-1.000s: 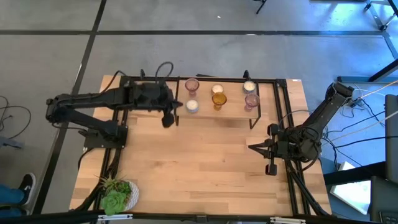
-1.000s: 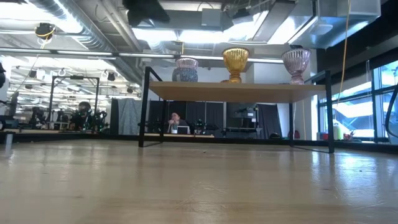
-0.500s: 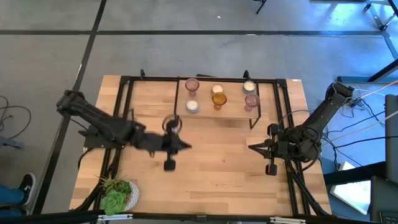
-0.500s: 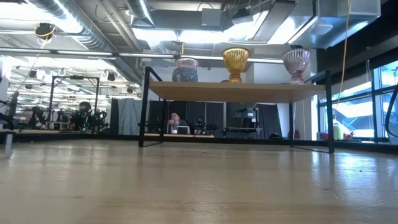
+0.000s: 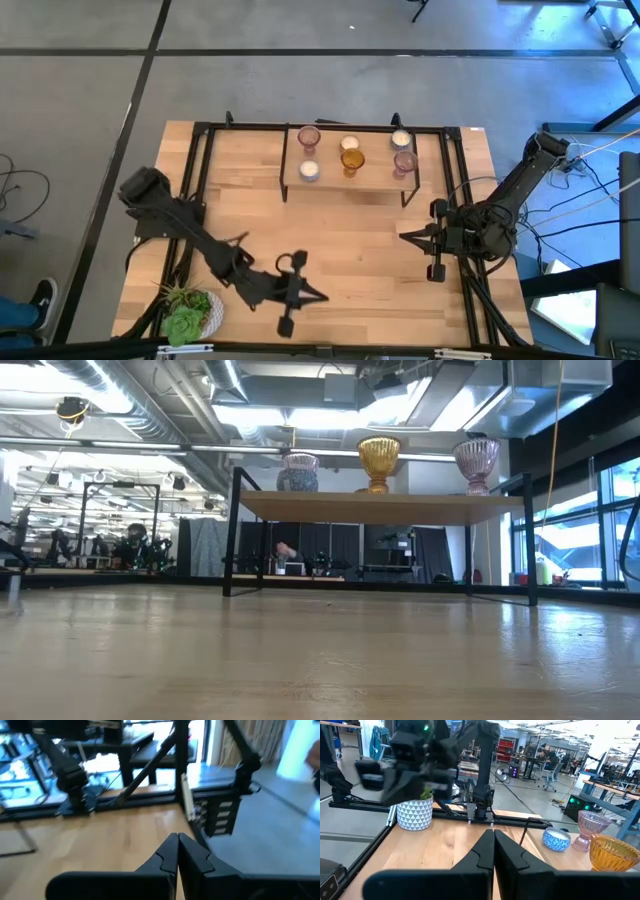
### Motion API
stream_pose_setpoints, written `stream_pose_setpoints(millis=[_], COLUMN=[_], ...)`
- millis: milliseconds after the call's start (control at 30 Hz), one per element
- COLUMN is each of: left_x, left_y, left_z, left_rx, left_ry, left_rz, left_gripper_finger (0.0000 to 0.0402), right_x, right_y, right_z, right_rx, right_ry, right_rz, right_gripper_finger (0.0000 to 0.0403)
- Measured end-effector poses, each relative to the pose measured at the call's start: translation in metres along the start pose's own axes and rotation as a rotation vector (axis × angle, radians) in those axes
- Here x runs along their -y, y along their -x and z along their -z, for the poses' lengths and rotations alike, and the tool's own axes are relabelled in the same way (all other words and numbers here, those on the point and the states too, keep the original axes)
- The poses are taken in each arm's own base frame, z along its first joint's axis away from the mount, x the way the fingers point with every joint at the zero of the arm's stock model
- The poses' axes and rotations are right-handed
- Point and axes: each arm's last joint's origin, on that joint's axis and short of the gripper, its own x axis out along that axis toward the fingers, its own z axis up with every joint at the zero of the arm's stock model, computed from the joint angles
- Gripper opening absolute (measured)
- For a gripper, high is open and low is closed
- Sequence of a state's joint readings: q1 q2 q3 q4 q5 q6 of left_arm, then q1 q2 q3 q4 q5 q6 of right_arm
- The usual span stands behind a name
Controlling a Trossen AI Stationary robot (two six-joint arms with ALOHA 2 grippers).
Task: Pick & Place candle stick holders
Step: Return to Home Position
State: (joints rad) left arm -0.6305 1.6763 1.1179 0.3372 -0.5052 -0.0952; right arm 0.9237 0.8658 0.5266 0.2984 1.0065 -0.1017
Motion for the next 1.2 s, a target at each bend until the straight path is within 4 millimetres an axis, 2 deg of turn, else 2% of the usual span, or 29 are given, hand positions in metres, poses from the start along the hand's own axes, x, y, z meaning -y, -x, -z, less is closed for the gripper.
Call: stream_pose_setpoints(millis=[133, 267, 433, 533, 733, 1200], left_x=[0.013, 0.021, 0.015, 0.009, -0.001, 0.001], left_y=[-0.022, -0.047, -0.075, -0.085, -0.091, -0.092], left_z=[0.021, 0.055, 0.101, 0.12, 0.12, 0.117], left_rx=[0.078, 0.113, 0.129, 0.13, 0.141, 0.146], left_ry=[0.038, 0.06, 0.17, 0.259, 0.299, 0.258], left_rz=[0.036, 0.036, 0.009, 0.02, 0.083, 0.084], left_gripper_finger=[0.0001, 0.0001, 0.0001, 0.0001, 0.0001, 0.0001], right_x=[0.0, 0.0, 0.0, 0.0, 0.0, 0.0], right_y=[0.0, 0.0, 0.0, 0.0, 0.0, 0.0], right_z=[0.0, 0.0, 0.0, 0.0, 0.0, 0.0], right_rx=[0.0, 0.0, -0.001, -0.002, -0.002, -0.002], right_ry=[0.0, 0.001, 0.002, 0.002, 0.002, 0.002], right_rz=[0.0, 0.0, 0.001, 0.002, 0.002, 0.002], right_gripper_finger=[0.0005, 0.0005, 0.0005, 0.0005, 0.0005, 0.0005])
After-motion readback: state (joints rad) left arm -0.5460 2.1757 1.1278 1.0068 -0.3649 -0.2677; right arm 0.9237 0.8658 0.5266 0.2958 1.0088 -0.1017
